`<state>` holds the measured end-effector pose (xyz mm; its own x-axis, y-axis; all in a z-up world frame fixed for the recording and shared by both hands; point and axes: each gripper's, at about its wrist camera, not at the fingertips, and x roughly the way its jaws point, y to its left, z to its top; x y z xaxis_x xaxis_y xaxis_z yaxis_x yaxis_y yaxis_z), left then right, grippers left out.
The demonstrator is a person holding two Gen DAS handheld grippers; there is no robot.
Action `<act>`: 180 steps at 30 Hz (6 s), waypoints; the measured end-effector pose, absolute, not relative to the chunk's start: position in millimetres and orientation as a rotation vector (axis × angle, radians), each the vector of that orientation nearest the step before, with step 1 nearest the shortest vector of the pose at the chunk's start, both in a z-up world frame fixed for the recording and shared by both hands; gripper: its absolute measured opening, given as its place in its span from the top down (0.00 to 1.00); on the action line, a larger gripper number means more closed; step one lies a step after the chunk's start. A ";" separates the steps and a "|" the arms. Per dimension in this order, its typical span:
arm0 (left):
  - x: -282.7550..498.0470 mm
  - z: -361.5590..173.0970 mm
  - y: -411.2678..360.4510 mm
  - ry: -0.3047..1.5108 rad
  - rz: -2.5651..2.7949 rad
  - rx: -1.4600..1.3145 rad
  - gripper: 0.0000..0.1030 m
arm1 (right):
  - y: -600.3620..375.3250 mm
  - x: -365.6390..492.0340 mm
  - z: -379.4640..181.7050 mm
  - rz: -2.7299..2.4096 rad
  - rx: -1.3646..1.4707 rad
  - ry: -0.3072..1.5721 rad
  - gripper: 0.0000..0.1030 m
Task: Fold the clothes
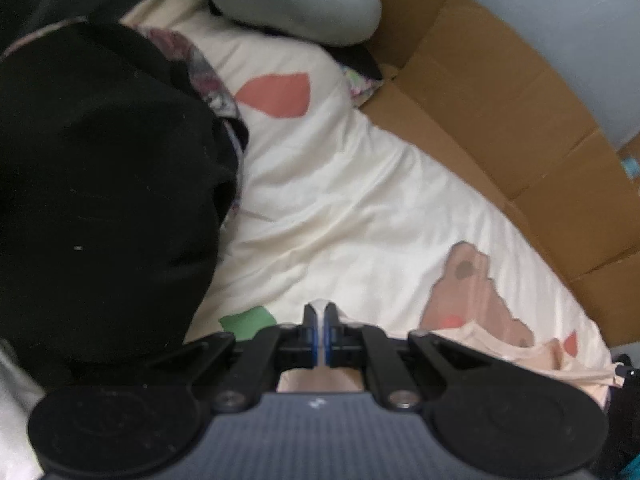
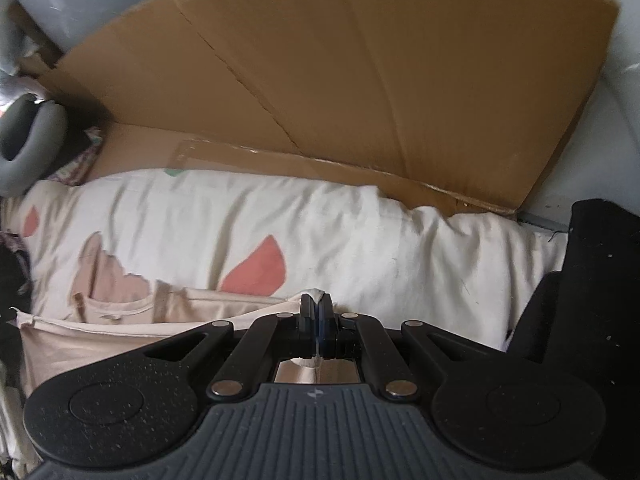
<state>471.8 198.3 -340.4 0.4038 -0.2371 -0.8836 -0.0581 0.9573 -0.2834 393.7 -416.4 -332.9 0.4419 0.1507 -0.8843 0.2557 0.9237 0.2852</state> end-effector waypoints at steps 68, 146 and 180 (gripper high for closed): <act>433.0 -379.7 60.7 0.907 -0.359 0.075 0.71 | -293.4 404.8 -350.2 0.163 0.128 0.906 0.65; 204.8 -370.3 227.5 1.066 0.019 -0.279 0.56 | -318.4 295.0 -299.5 0.066 0.171 0.925 0.65; 194.8 -397.1 233.6 1.060 0.050 -0.546 0.61 | -383.6 150.7 -385.5 0.053 0.341 1.074 1.00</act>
<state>194.8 233.6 -397.1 0.5010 -0.2171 -0.8378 -0.2957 0.8668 -0.4014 150.7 -383.6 -385.5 0.4809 0.2071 -0.8520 0.1214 0.9466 0.2986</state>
